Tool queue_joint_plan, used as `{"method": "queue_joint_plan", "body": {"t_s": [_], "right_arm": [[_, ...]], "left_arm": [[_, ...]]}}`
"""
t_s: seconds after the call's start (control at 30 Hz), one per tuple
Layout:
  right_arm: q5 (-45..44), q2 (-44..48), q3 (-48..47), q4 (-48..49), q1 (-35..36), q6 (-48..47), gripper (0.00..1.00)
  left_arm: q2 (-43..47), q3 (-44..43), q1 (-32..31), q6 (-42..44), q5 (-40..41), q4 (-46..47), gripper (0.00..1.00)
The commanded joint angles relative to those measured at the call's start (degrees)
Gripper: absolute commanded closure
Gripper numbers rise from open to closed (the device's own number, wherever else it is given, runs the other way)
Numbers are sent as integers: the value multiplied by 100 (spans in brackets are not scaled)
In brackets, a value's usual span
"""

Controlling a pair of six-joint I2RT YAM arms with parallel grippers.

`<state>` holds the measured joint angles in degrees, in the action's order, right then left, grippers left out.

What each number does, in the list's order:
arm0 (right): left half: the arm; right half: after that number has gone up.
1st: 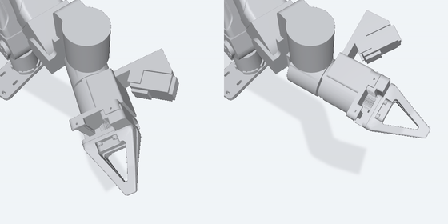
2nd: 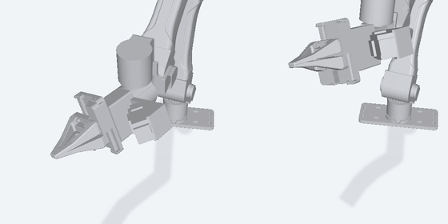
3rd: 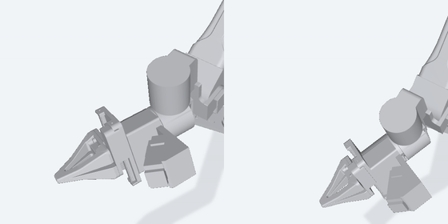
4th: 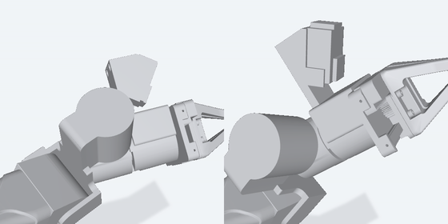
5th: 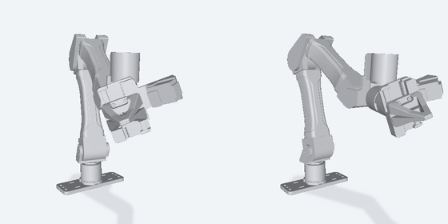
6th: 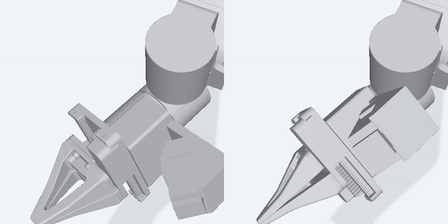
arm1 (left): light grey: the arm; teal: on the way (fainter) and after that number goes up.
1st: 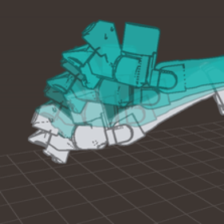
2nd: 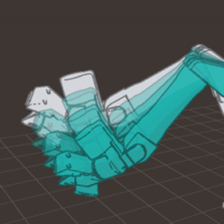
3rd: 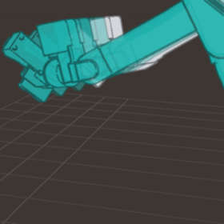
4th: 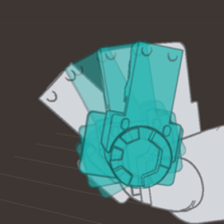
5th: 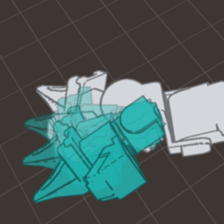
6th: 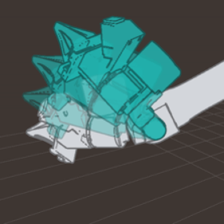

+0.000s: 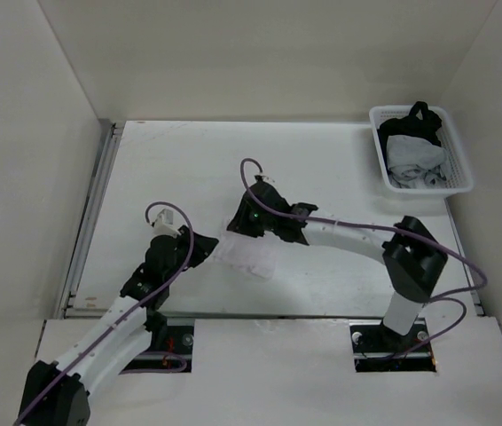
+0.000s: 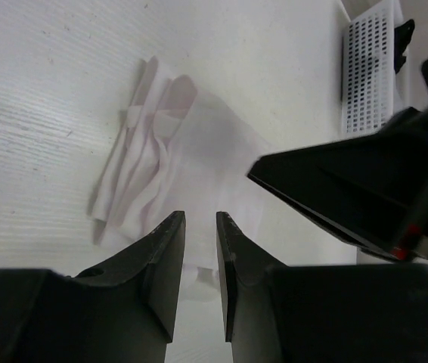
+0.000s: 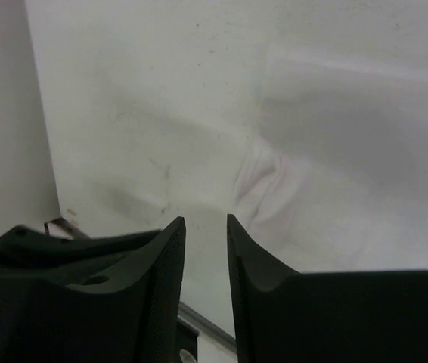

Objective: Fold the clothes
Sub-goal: Fold the tank top

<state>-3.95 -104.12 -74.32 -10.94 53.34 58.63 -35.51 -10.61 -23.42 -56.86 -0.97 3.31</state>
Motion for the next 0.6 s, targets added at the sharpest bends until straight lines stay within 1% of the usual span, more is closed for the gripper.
{"method": "queue_joint_plan", "body": {"t_s": [0.0, 0.1, 0.13, 0.17, 0.23, 0.3, 0.33, 0.43, 0.57], "right_arm": [[-315, 1049, 566, 654, -39, -123, 72], [-747, 1577, 1225, 725, -109, -369, 92], [-800, 1709, 1445, 751, -118, -483, 97], [-862, 1832, 1647, 803, -109, -571, 100], [-915, 2017, 1991, 953, -100, -765, 100], [-967, 2245, 2385, 1067, -100, -844, 100], [-1011, 2316, 2509, 1102, -100, -871, 100], [-1056, 2492, 2931, 1330, -109, -950, 99], [-1003, 2589, 3354, 1629, -100, -880, 98]], "left_arm": [[-420, -511, -411, 61, 26, 178, 78], [-1175, -766, -1140, 105, 508, 792, 78], [-1517, -854, -1369, 122, 684, 1020, 78], [-1903, -968, -1563, 192, 817, 1283, 79], [-2599, -1188, -1714, 307, 853, 1759, 80], [-3406, -1399, -1688, 290, 853, 2294, 81], [-3628, -1452, -1653, 290, 862, 2471, 81], [-4471, -1584, -1303, 281, 880, 3147, 81], [-5324, -1777, -784, 149, 546, 3825, 82]]}}
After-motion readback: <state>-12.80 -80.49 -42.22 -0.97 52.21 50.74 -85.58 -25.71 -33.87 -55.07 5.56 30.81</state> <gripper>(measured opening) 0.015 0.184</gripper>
